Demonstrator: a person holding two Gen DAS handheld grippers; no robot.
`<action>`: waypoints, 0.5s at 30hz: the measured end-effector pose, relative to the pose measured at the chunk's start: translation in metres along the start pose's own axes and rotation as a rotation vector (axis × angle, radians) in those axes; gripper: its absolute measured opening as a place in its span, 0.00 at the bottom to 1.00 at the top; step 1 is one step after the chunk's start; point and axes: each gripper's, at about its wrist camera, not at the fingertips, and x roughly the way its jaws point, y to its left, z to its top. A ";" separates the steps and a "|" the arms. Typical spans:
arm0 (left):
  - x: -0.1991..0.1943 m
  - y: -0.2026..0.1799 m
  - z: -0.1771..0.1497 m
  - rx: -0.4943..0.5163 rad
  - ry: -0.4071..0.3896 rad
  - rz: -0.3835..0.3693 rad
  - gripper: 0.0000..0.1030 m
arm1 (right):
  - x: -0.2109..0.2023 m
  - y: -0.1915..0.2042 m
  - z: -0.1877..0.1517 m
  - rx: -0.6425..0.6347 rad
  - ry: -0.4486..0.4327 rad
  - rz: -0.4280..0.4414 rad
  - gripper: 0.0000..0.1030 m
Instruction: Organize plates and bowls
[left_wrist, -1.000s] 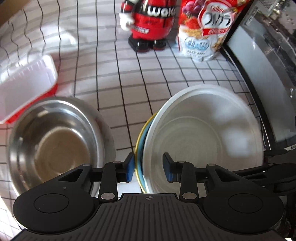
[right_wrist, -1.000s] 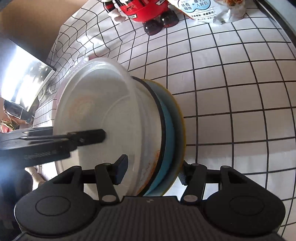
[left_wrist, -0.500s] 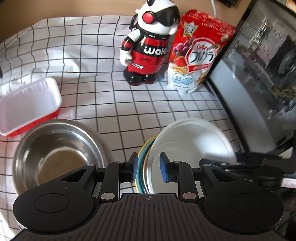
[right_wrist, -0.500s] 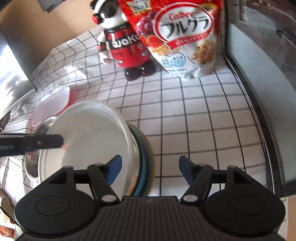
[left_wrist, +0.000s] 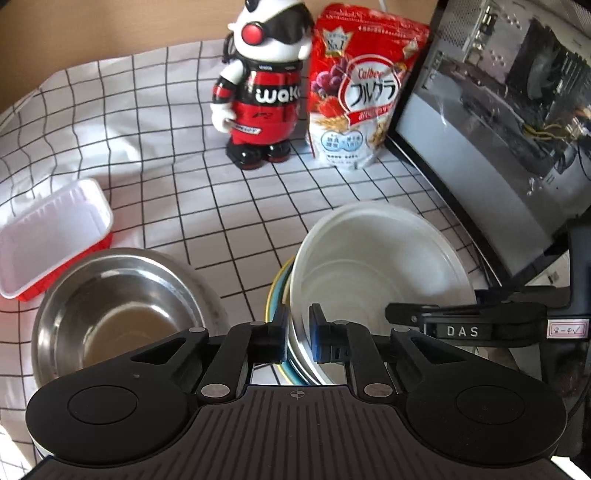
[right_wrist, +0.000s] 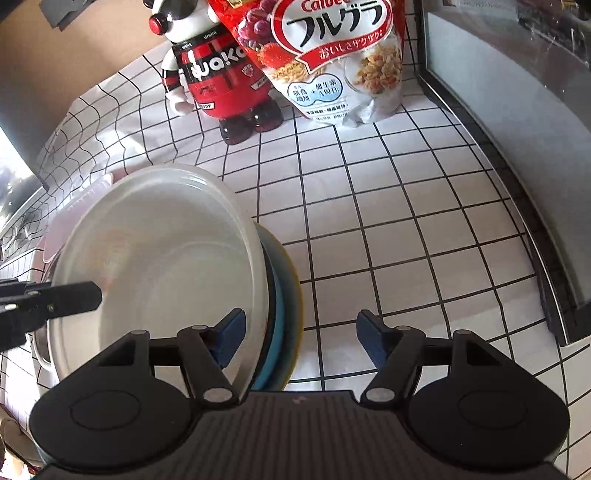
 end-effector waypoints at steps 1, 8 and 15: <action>0.001 0.001 -0.001 -0.007 -0.004 -0.002 0.14 | 0.001 0.002 0.001 -0.010 0.002 -0.003 0.60; 0.000 0.007 -0.001 -0.051 0.023 0.008 0.15 | 0.006 0.017 0.009 -0.108 0.040 0.020 0.54; 0.006 0.013 0.011 -0.106 0.099 -0.024 0.19 | 0.014 0.024 0.017 -0.149 0.057 0.038 0.53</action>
